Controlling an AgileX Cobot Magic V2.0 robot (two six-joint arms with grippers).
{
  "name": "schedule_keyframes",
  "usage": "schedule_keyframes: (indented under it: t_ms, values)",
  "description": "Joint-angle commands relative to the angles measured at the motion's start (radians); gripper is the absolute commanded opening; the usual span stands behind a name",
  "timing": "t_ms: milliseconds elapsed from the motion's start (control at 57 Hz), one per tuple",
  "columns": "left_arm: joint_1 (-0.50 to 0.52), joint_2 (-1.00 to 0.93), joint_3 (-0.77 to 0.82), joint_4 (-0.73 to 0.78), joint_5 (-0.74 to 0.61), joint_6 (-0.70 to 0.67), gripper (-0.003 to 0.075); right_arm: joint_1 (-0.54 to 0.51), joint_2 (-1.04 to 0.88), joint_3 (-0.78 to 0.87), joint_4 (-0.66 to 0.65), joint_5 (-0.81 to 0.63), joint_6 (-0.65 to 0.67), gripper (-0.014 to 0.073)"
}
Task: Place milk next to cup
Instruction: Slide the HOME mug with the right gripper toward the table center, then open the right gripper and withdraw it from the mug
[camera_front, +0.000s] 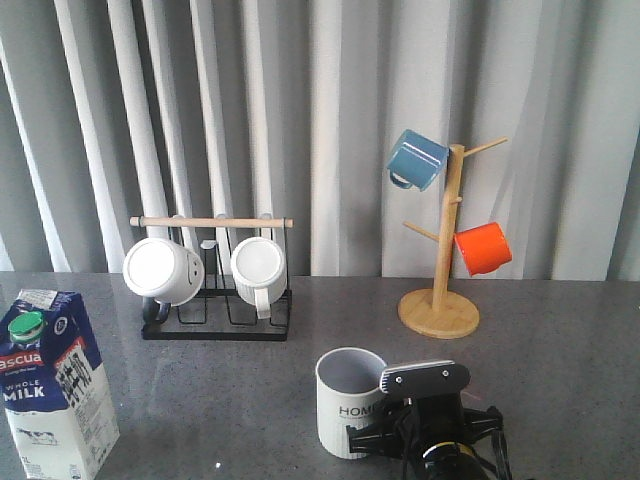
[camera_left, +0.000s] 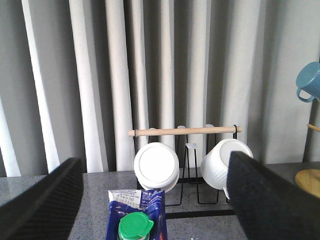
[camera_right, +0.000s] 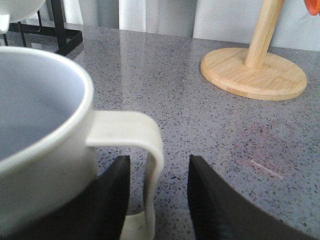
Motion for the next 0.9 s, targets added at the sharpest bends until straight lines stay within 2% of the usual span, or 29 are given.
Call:
schedule_keyframes:
  t_ms: [0, 246, 439, 544, 685, 773, 878]
  values:
    - [-0.001, -0.006, -0.034, -0.005, -0.077, -0.012, 0.0556, 0.004, -0.09, 0.008, -0.035, -0.06, -0.025, 0.0318]
    - [-0.001, -0.006, -0.034, -0.005, -0.077, -0.012, 0.0556, -0.001, -0.233, 0.141, -0.137, -0.003, -0.022, 0.0318]
    - [-0.001, -0.006, -0.034, -0.005, -0.077, -0.012, 0.0556, -0.031, -0.42, 0.205, -0.229, 0.184, -0.025, 0.0316]
    - [-0.001, -0.006, -0.034, -0.005, -0.077, -0.012, 0.0556, -0.083, -0.539, 0.205, -0.334, 0.298, -0.025, 0.0316]
    - [-0.001, -0.006, -0.034, -0.005, -0.077, -0.012, 0.0556, -0.173, -0.7, 0.203, -0.436, 0.344, -0.016, 0.0316]
    - [-0.001, -0.006, -0.034, -0.005, -0.077, -0.012, 0.0556, -0.245, -0.797, 0.193, -0.512, 0.371, 0.032, 0.0309]
    - [-0.001, -0.006, -0.034, -0.005, -0.077, -0.012, 0.0556, -0.342, -0.888, 0.135, -0.601, 0.53, 0.141, 0.0293]
